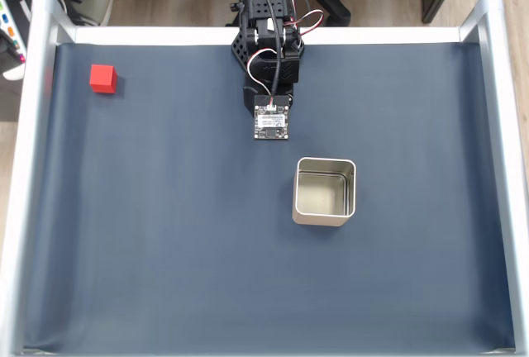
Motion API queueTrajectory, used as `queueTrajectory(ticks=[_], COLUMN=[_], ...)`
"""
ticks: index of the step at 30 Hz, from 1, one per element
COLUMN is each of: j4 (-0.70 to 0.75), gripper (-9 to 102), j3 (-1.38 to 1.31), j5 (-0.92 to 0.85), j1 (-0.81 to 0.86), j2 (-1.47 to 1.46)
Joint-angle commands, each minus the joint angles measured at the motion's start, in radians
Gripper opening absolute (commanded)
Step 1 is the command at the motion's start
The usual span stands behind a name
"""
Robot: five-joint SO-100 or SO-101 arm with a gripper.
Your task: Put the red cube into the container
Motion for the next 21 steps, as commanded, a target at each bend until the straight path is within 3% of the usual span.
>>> queueTrajectory(ticks=[1,21], j4=[0.005,-0.032], gripper=[0,0], j3=[-0.006,-0.006], j5=[-0.023,-0.017], j1=[0.017,0.035], j2=[-0.006,-0.006])
